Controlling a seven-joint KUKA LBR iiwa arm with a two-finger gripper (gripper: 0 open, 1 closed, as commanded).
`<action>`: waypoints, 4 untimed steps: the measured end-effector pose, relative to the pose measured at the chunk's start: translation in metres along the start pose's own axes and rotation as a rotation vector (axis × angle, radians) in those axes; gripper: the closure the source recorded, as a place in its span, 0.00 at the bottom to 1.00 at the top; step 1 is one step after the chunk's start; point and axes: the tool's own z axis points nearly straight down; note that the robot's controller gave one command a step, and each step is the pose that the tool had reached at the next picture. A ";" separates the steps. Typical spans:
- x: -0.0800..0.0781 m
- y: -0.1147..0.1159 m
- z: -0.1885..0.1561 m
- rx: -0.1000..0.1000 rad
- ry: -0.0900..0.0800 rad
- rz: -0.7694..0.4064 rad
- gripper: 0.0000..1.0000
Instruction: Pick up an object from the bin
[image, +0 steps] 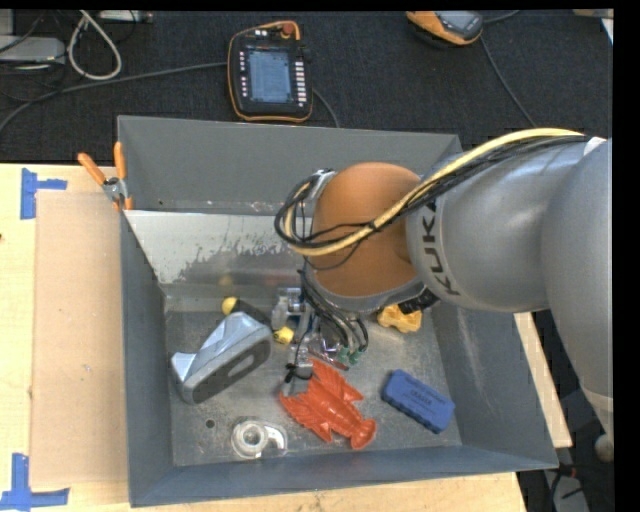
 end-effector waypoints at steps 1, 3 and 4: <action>-0.002 -0.001 -0.005 -0.001 -0.007 0.005 0.00; 0.007 0.010 0.027 -0.003 -0.012 0.045 0.00; 0.024 -0.018 0.040 0.002 0.004 0.093 0.00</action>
Offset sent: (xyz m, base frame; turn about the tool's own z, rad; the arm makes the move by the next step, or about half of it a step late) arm -0.0201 -0.0140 -0.0268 0.0746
